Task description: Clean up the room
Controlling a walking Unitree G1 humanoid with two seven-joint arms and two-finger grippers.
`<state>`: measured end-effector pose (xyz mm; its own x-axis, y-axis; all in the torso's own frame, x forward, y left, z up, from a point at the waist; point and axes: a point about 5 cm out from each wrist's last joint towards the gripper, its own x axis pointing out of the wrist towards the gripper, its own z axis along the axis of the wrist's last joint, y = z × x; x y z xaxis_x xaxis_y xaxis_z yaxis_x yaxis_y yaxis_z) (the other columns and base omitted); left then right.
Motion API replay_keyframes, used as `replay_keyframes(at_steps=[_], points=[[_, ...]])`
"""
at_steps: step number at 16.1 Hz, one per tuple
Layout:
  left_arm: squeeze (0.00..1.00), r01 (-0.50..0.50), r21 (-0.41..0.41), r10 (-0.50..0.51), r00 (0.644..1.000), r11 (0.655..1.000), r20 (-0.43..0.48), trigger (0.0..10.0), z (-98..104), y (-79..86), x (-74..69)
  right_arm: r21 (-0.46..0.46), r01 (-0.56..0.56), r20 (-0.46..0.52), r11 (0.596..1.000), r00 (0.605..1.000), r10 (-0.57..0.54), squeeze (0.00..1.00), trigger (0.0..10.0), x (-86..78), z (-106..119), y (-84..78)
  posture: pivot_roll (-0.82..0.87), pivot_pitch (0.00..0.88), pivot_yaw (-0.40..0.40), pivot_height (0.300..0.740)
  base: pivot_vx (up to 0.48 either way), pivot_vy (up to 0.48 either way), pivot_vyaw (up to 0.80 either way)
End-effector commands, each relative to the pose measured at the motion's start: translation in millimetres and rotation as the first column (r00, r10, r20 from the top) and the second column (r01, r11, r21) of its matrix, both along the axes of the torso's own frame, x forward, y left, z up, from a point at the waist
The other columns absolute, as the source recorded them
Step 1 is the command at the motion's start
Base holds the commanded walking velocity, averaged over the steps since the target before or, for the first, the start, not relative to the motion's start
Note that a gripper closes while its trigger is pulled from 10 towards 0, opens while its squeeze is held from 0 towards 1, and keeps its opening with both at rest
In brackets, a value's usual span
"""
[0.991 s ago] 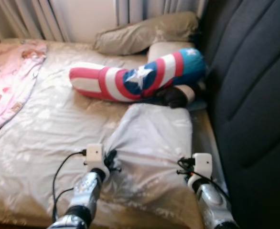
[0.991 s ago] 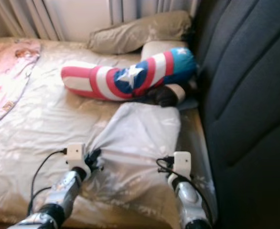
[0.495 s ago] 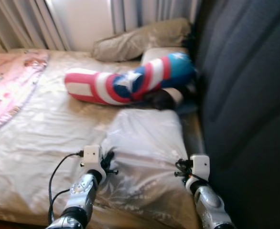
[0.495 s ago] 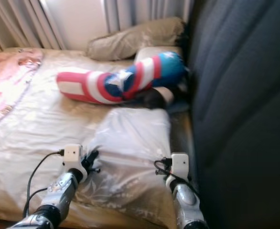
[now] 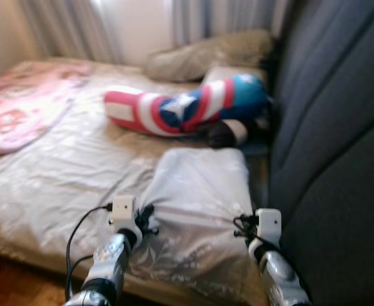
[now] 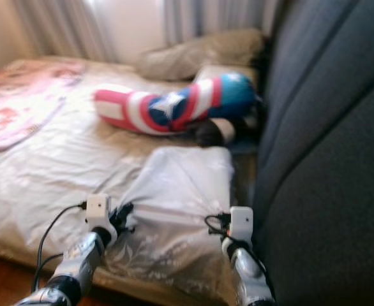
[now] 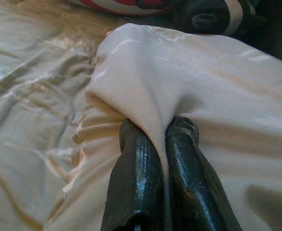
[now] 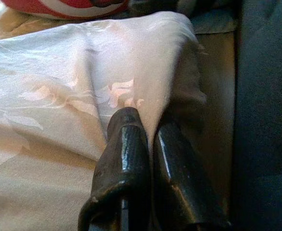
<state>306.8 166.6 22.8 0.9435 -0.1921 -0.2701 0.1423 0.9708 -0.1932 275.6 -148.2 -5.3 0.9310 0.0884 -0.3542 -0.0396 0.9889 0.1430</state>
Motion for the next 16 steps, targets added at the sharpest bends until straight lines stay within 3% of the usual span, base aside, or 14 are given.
replay_keyframes(at_steps=[1, 6, 11, 16], points=[[0.00, -0.096, -0.006, 0.096, 0.992, 0.995, 0.077, 10.0, 17.1, 26.4, 8.5, -0.044, 0.122, 0.057, 0.992, 0.991, -0.119, 0.00, 10.0, 1.3, 9.1, -39.4, -0.06, 0.000, -0.039, 0.740, 0.000, 0.000, 0.00], [0.00, 0.021, -0.013, -0.020, 0.999, 1.000, 0.051, 10.0, 26.4, 15.4, 22.6, -0.057, 0.124, 0.053, 0.991, 0.991, -0.121, 0.00, 10.0, -3.7, 8.4, -35.4, -0.06, 0.000, -0.045, 0.740, 0.000, 0.000, 0.00], [0.00, 0.136, -0.040, -0.135, 0.991, 0.990, 0.020, 10.0, 41.3, -7.2, 40.7, -0.033, 0.165, 0.135, 0.986, 0.978, -0.159, 0.00, 10.0, -13.4, 20.3, -37.3, -0.09, 0.000, -0.032, 0.740, 0.000, 0.000, 0.00], [0.00, 0.160, -0.088, -0.156, 0.986, 0.983, 0.055, 10.0, 51.5, -14.6, 47.8, -0.026, 0.176, 0.218, 0.984, 0.962, -0.166, 0.00, 10.0, -22.2, 38.5, -41.1, -0.10, 0.015, -0.029, 0.740, 0.000, 0.000, 0.00]])
